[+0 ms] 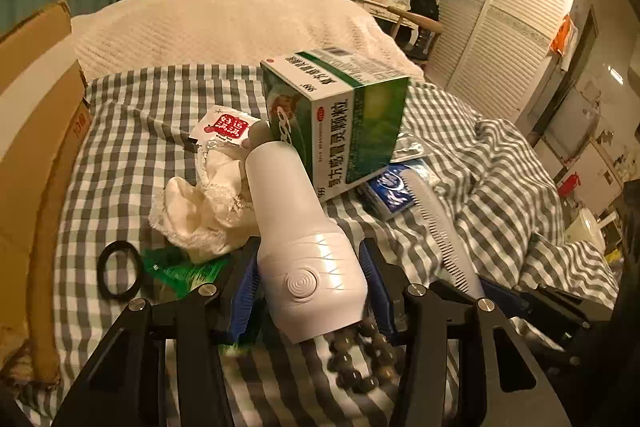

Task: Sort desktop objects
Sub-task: 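Carry bottle and comb over the cardboard box and open both tools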

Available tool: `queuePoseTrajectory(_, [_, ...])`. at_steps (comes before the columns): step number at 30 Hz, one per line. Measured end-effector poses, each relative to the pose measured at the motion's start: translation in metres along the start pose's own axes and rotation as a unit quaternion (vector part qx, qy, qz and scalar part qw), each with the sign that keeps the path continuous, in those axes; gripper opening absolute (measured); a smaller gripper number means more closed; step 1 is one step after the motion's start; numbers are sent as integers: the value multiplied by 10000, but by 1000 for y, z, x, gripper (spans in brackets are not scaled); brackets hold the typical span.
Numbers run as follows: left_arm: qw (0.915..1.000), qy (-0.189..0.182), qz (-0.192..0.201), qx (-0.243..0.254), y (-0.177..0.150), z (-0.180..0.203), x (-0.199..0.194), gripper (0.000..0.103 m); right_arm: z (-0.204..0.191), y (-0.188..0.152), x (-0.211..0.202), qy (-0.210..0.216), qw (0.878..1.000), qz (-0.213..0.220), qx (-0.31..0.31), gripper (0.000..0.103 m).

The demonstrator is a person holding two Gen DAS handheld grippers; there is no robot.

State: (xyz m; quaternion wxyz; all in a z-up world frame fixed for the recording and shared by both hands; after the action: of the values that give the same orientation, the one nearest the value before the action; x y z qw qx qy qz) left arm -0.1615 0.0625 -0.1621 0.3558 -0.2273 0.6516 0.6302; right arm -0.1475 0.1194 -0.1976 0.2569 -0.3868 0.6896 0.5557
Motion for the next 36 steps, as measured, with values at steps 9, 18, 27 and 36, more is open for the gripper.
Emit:
queuePoseTrajectory(9, [9989, -261, 333, -203, 11, -14, -64, 50, -15, 3, -60, 20, 9996, 280, -81, 25])
queuePoseTrajectory(18, [9962, -265, 700, -435, 29, -63, -127, 50, -65, 14, -114, 84, 9975, 520, -468, 25])
queuePoseTrajectory(27, [9921, -66, 1059, -676, 63, -154, -182, 50, -157, 48, -143, 641, 9914, 774, -842, 25])
queuePoseTrajectory(36, [9902, 670, 893, -840, 77, -244, -172, 50, -266, 77, -110, 1334, 9816, 569, -1240, 25])
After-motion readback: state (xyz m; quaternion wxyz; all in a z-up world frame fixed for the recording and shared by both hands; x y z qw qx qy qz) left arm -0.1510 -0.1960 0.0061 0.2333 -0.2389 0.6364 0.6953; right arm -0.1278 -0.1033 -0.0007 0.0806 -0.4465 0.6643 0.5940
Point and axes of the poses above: each gripper's, at about its wrist camera, not at the fingertips, and x roughly the way its jaws point, z to its right, y to its top, the point moved 6 cm from there along x, roughly the way its jaws point, and after that the axes turned 12 degrees about y, right-handed, at the moved point
